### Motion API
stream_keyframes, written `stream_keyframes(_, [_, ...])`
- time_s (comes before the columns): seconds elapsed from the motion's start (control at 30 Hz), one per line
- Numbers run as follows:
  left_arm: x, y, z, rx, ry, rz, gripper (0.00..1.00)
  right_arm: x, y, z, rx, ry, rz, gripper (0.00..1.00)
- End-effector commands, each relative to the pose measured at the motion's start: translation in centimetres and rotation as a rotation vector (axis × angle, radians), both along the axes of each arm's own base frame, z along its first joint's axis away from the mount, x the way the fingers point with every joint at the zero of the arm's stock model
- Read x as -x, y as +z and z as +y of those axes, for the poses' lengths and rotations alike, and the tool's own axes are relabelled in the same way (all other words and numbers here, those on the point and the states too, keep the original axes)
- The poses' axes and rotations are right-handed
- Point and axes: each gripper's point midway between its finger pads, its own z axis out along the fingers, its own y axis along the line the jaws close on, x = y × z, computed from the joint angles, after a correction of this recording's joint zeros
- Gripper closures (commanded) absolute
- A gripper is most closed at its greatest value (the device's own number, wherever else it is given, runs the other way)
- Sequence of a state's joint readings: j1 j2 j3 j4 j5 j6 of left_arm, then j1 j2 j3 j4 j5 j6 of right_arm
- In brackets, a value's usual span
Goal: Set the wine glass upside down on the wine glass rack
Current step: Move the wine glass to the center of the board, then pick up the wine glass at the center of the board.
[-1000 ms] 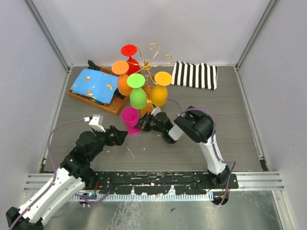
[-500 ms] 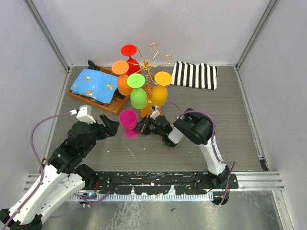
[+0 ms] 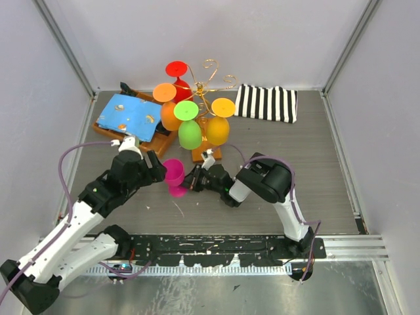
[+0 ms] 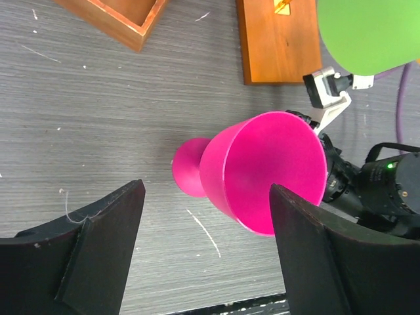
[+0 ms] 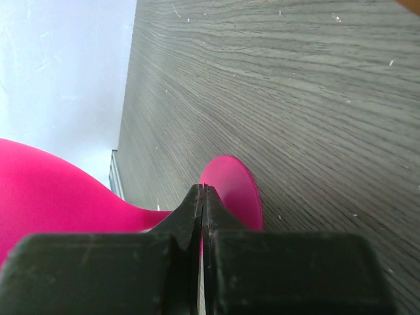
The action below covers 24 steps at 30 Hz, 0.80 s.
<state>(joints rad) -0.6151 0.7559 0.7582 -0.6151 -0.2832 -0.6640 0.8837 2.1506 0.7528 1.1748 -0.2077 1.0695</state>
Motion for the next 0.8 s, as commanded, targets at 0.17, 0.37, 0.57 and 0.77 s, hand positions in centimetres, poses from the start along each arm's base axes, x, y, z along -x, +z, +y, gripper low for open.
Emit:
stream_keyframes(0.17, [-0.3, -0.2, -0.6, -0.038, -0.044, 0.023, 0.24, -0.4, 3.2, -1.0, 0.058, -0.03, -0.125, 0.99])
stream_keyframes(0.37, [-0.9, -1.3, -0.7, -0.081, -0.048, 0.045, 0.35, -0.3, 3.1, -1.4, 0.066, -0.036, -0.126, 0.99])
stream_keyframes(0.57, [-1.7, -1.6, -0.4, -0.131, -0.039, 0.044, 0.53, 0.1, 3.0, -3.6, 0.114, -0.085, -0.141, 0.99])
stream_keyframes(0.77, [-2.0, -1.8, -0.6, -0.139, -0.041, 0.051, 0.75, 0.9, 1.9, -5.1, 0.123, -0.109, -0.101, 1.0])
